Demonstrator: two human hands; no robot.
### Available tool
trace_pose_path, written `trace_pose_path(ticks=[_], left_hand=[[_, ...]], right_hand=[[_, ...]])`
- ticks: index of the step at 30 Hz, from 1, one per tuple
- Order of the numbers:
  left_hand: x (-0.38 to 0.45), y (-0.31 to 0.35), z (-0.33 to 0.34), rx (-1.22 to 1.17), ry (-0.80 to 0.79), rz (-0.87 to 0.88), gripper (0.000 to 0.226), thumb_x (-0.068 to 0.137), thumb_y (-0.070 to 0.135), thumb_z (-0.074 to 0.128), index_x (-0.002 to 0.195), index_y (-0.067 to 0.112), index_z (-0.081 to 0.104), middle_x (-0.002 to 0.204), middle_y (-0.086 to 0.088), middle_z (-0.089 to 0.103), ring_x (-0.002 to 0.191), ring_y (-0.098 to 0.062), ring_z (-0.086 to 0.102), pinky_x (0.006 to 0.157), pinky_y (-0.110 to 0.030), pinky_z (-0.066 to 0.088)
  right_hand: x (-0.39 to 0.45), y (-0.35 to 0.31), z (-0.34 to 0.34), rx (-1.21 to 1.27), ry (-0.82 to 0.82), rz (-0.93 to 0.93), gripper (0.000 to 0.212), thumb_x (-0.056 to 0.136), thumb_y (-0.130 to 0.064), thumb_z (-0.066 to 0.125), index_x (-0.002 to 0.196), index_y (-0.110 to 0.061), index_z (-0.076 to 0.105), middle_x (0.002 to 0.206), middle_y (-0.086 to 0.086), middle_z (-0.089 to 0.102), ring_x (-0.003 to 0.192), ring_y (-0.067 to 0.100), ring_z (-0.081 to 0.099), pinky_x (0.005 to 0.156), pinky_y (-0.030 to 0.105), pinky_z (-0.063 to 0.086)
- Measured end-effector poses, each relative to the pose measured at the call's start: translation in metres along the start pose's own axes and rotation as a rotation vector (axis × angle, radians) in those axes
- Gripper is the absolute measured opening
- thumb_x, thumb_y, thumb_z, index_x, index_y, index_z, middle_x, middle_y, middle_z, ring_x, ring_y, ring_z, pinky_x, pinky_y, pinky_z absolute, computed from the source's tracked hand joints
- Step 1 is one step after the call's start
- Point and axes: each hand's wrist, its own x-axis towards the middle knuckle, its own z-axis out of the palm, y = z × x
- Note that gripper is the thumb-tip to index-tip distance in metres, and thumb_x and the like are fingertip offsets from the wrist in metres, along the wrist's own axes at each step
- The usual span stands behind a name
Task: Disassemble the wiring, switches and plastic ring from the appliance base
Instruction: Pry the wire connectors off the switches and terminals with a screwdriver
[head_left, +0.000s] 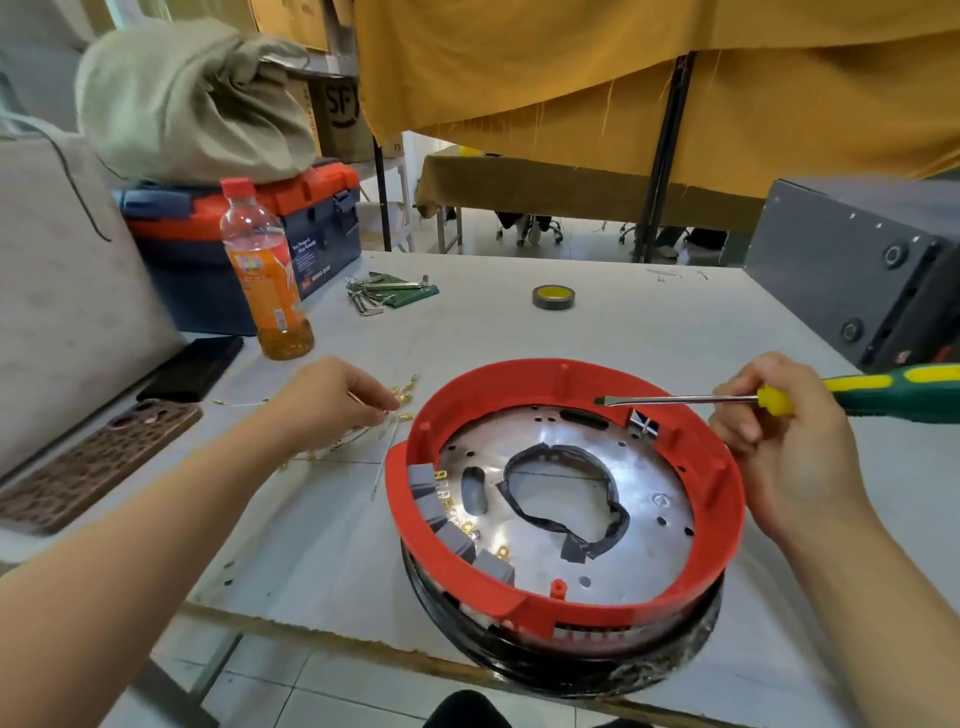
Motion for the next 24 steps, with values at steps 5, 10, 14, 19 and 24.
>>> trace_pose_path(ticks=[5,10,14,19,24], left_hand=[[0.006,0.000,0.009,0.130,-0.007,0.027,0.013,0.083,0.010,0.070,0.086,0.023,0.073,0.091,0.003,0.068,0.077,-0.006,0.058,0.065,-0.018,0.042],[0.009,-0.004,0.009,0.172,-0.033,0.029,0.012,0.082,0.015,0.071,0.091,0.022,0.075,0.097,0.002,0.070,0.087,-0.010,0.061,0.077,-0.024,0.045],[0.009,-0.003,0.008,0.177,-0.028,0.051,0.010,0.084,0.016,0.070,0.088,0.025,0.072,0.098,0.003,0.070,0.086,-0.011,0.062,0.077,-0.025,0.047],[0.008,0.026,0.005,0.116,0.059,0.187,0.005,0.086,0.022,0.068,0.084,0.027,0.068,0.090,0.008,0.069,0.078,-0.001,0.060,0.068,-0.018,0.045],[0.008,0.082,0.017,-0.005,0.046,0.428,0.006,0.087,0.028,0.065,0.089,0.028,0.071,0.089,0.018,0.067,0.082,0.008,0.060,0.066,-0.002,0.041]], right_hand=[[-0.001,0.002,-0.001,-0.016,-0.014,0.008,0.026,0.078,-0.025,0.049,0.055,-0.015,0.045,0.041,-0.002,0.026,0.044,0.013,0.022,0.041,0.020,0.025],[-0.001,0.003,-0.001,-0.020,-0.028,0.006,0.027,0.081,-0.026,0.048,0.058,-0.014,0.044,0.041,-0.002,0.028,0.044,0.013,0.022,0.041,0.021,0.025],[-0.001,0.002,-0.002,-0.031,-0.018,-0.010,0.024,0.074,-0.029,0.051,0.056,-0.014,0.045,0.041,-0.001,0.027,0.044,0.013,0.022,0.042,0.022,0.023],[-0.002,0.001,0.001,-0.024,0.022,-0.094,0.028,0.075,-0.025,0.053,0.047,-0.021,0.050,0.053,-0.003,0.038,0.042,0.009,0.028,0.043,0.020,0.028],[0.001,-0.004,-0.002,0.093,0.059,-0.112,0.037,0.089,-0.009,0.046,0.053,-0.015,0.049,0.057,-0.004,0.044,0.042,0.010,0.030,0.044,0.022,0.034]])
